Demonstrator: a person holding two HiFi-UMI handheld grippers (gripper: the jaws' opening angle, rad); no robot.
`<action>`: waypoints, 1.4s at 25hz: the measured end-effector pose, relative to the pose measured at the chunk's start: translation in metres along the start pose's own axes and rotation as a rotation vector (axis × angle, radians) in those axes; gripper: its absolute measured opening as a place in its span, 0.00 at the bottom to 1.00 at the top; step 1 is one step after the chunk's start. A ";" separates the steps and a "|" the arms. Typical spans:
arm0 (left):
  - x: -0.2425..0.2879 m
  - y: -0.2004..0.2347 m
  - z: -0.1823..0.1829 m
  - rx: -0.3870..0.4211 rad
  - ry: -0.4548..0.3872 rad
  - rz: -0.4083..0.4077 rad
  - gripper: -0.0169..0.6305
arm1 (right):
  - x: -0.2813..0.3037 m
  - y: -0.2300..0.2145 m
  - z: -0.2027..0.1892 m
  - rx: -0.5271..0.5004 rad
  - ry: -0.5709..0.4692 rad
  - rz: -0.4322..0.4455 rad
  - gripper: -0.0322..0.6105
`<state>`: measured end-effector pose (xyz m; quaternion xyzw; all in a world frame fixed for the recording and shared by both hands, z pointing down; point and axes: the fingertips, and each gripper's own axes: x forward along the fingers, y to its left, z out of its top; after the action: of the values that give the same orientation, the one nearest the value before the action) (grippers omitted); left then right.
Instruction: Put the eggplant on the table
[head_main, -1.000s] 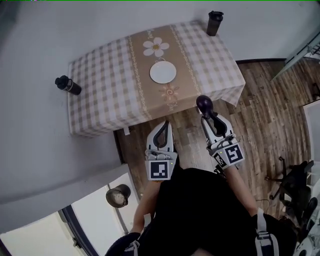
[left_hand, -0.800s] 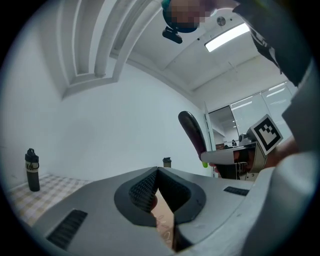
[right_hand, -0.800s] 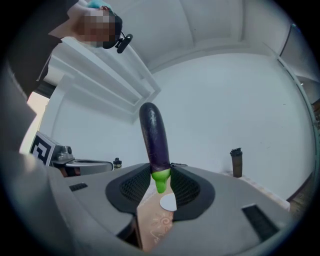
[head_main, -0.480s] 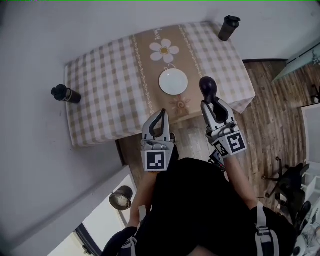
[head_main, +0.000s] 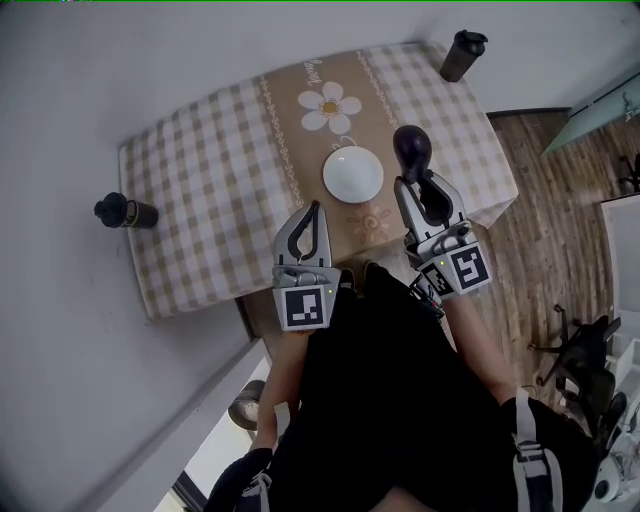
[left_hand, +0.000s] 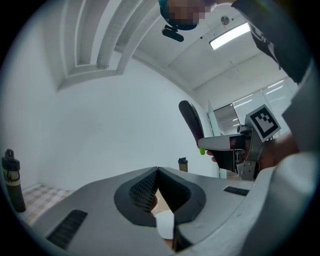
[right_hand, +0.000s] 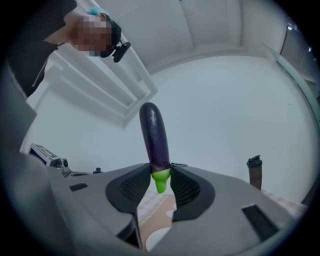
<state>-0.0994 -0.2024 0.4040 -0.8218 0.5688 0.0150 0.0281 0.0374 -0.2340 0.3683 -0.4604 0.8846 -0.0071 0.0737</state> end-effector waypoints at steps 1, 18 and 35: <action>0.003 0.003 -0.002 -0.001 0.001 0.006 0.01 | 0.004 -0.001 -0.002 0.001 -0.001 0.002 0.26; 0.026 0.014 -0.012 0.007 -0.024 0.033 0.01 | 0.038 -0.037 -0.049 0.001 0.095 -0.033 0.26; 0.021 0.022 -0.020 -0.002 -0.002 0.042 0.01 | 0.046 -0.053 -0.140 0.010 0.357 -0.067 0.26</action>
<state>-0.1122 -0.2312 0.4223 -0.8096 0.5861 0.0170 0.0278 0.0349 -0.3101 0.5052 -0.4807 0.8678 -0.0956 -0.0822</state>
